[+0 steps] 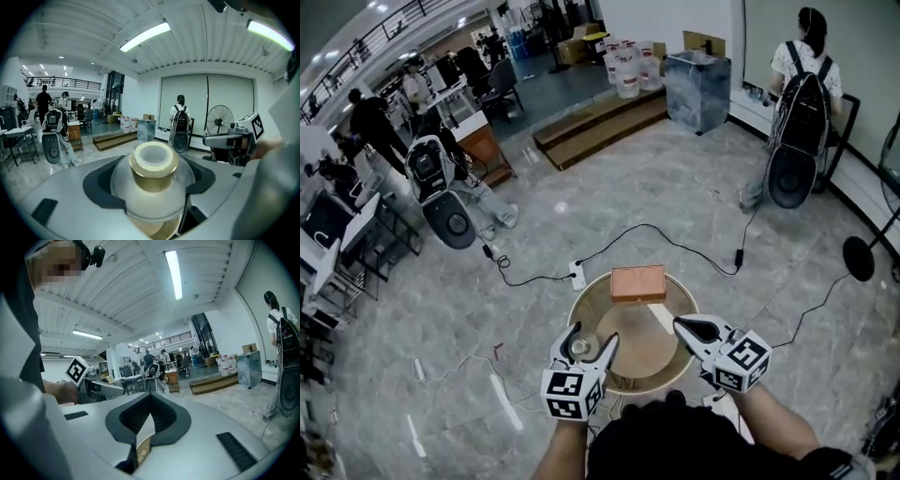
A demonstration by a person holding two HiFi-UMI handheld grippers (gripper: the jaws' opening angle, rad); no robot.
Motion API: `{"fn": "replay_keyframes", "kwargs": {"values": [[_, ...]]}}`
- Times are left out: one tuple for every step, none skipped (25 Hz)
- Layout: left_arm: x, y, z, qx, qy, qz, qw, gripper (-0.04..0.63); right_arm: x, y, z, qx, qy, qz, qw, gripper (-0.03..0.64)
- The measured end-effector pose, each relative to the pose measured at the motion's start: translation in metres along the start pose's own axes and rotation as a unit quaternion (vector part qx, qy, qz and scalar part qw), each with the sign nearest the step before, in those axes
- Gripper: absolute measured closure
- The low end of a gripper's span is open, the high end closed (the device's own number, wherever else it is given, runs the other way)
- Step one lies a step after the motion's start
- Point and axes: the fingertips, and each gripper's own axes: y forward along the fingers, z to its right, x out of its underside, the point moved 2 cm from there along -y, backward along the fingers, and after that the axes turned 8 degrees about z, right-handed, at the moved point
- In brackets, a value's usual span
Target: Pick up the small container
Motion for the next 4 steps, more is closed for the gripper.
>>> {"fn": "replay_keyframes", "kwargs": {"values": [[-0.0010,-0.0015,0.0011,0.000,0.001,0.001,1.0000,0.249,-0.0012,-0.0014,-0.0011,0.000,-0.001,0.000,1.000,0.606],[-0.0021,-0.0032,0.0023,-0.001,0.001,0.001,1.0000,0.249,-0.0025,-0.0030,-0.0026,-0.001,-0.002,0.001,1.000,0.606],[-0.0033,-0.0049,0.0035,-0.001,0.002,0.002,1.0000,0.249,-0.0039,-0.0046,-0.0042,-0.001,-0.003,0.002,1.000,0.606],[-0.0045,-0.0066,0.0047,-0.001,0.003,0.002,1.0000,0.249,-0.0053,-0.0063,-0.0059,-0.002,-0.004,0.003,1.000,0.606]]}}
